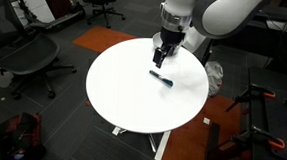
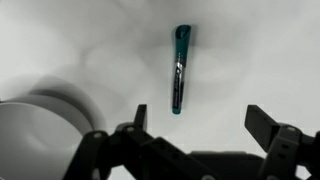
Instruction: Place the marker on the table
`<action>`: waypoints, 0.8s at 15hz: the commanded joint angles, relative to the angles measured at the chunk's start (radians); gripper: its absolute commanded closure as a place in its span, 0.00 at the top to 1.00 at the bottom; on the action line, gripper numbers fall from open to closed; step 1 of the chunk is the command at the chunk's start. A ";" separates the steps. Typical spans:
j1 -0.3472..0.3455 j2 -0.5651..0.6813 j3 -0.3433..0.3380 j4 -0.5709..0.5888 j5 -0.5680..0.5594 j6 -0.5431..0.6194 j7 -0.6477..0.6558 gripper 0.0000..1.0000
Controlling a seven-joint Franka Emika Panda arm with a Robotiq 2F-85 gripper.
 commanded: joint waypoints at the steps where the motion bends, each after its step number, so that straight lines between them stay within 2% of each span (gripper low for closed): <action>1: 0.000 -0.123 -0.013 -0.089 -0.029 -0.022 -0.009 1.00; 7: -0.025 -0.194 -0.007 -0.129 -0.051 -0.027 -0.018 1.00; 8: -0.023 -0.143 0.002 -0.093 -0.033 -0.006 -0.001 1.00; 12: -0.029 -0.158 0.003 -0.106 -0.033 -0.006 -0.001 1.00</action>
